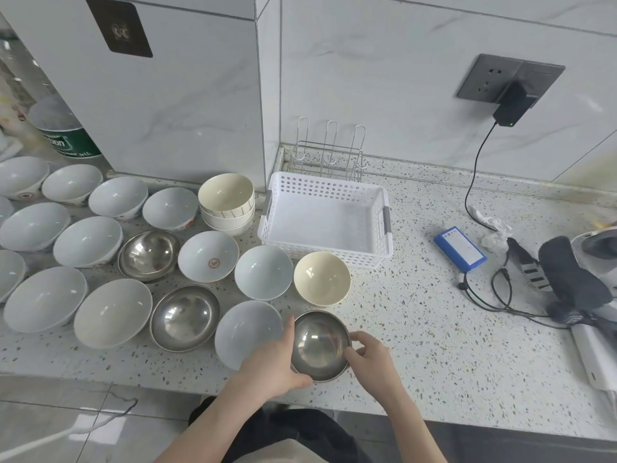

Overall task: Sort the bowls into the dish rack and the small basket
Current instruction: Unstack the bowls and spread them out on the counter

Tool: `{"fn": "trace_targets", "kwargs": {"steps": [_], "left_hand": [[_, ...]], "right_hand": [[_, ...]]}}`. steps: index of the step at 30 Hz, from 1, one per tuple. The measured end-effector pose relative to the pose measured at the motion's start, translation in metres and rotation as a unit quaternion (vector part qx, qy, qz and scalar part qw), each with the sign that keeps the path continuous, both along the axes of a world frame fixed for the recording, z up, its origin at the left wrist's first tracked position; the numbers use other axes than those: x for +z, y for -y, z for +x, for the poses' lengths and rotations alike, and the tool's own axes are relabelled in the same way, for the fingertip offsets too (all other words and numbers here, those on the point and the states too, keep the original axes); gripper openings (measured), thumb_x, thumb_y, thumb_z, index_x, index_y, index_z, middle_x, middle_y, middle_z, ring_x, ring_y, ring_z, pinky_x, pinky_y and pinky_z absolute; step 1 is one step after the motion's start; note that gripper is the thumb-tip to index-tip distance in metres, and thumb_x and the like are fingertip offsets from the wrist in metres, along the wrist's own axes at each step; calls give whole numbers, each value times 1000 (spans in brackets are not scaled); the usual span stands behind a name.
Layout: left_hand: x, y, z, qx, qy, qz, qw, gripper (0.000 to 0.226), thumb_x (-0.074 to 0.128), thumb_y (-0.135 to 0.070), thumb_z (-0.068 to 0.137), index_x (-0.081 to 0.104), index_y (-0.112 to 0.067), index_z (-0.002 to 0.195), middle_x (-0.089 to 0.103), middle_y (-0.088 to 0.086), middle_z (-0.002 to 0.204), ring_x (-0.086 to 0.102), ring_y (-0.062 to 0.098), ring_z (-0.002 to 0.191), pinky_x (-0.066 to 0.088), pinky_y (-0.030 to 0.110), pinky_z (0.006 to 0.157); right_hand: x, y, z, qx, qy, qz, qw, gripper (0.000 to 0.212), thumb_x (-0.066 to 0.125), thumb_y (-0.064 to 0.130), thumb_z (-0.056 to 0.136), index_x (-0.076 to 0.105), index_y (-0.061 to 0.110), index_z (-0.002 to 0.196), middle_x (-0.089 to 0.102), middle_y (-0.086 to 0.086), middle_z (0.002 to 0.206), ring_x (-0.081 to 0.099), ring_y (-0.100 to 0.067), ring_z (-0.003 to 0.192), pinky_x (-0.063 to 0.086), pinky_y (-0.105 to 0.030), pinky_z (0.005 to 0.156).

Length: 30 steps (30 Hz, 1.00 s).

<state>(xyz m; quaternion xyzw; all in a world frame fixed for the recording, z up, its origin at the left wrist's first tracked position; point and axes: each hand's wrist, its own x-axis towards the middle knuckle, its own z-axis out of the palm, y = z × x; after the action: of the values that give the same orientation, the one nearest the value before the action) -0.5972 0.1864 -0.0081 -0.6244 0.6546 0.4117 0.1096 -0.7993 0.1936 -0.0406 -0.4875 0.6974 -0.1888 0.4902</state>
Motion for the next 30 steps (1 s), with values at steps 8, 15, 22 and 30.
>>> {"fn": "trace_targets", "kwargs": {"steps": [8,15,22,30], "left_hand": [[-4,1,0,-6,27,-19,999,110,64,-44,88,-22,-21,153,72,4,95,72,21,81,59,35,72],[-3,4,8,4,-28,-13,1000,103,59,-39,91,-21,-23,153,73,6,89,73,20,78,61,38,73],[9,38,56,175,-197,-110,958,65,52,-49,91,25,-37,149,73,-8,77,64,-3,69,49,22,67],[23,150,143,413,-258,-195,851,72,56,-45,90,23,-22,150,71,-3,81,67,15,83,48,34,70]], "right_hand": [[3,2,6,-5,2,3,1000,22,55,31,93,62,26,113,48,7,46,31,-8,40,30,-21,43],[12,1,6,-31,-40,35,998,42,54,53,90,56,31,126,74,2,74,50,-5,49,44,-24,54],[43,26,16,-98,-159,-61,980,49,50,49,95,51,23,136,63,11,88,59,-12,82,43,-30,68],[72,85,84,-122,-19,-108,987,32,55,35,94,57,27,125,71,0,106,57,-1,88,38,-16,64]]}}
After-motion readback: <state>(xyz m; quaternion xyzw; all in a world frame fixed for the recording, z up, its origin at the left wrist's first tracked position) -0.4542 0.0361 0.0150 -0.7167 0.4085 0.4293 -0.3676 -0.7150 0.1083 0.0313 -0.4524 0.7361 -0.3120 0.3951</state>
